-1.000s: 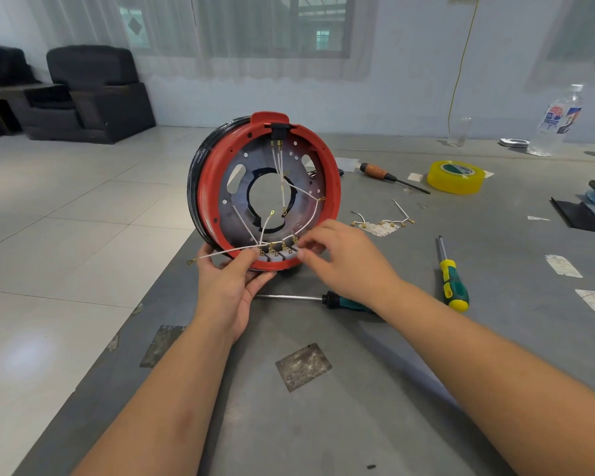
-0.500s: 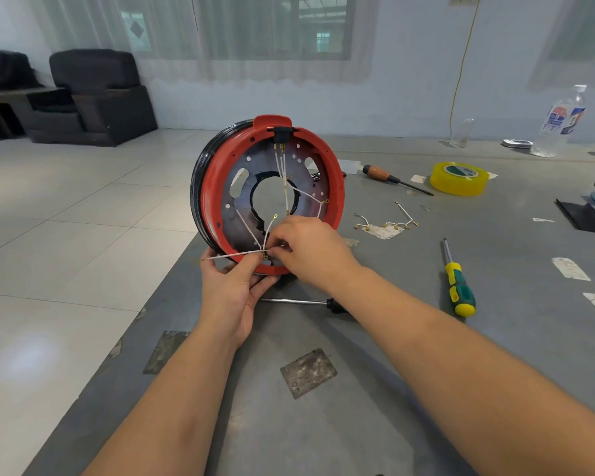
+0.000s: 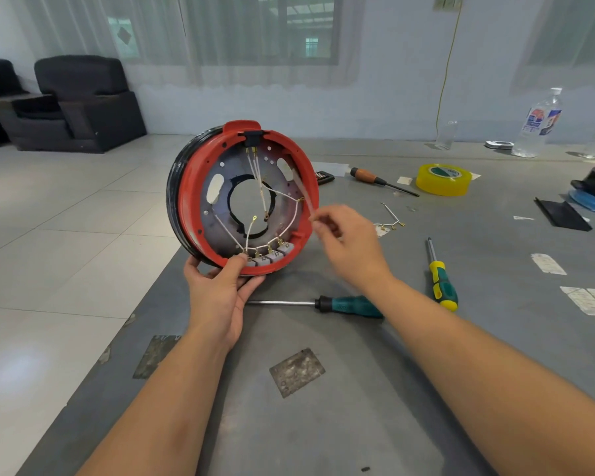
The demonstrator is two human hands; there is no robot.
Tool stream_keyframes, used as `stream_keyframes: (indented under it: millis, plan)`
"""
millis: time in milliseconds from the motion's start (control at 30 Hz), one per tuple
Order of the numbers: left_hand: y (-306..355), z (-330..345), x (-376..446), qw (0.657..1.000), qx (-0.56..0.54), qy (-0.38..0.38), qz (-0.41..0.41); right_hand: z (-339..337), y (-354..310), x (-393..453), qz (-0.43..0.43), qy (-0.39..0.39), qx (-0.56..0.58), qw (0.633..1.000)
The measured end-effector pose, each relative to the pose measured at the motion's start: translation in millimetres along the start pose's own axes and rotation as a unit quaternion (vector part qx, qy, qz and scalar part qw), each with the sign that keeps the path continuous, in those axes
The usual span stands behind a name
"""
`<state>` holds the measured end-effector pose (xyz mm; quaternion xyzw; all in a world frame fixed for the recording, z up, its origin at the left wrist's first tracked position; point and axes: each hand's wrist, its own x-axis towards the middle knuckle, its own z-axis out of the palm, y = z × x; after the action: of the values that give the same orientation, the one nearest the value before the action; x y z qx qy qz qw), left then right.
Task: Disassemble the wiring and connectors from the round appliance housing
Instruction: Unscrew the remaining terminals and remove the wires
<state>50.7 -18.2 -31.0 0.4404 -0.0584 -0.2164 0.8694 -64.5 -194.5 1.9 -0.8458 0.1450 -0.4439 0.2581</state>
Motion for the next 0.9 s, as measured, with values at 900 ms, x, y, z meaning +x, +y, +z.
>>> stream_keyframes:
  millis: [900]
  plan:
    - [-0.3, 1.8, 1.9, 1.000, 0.009, 0.014, 0.002, 13.8, 72.3, 67.4, 0.331, -0.083, -0.239, 0.909]
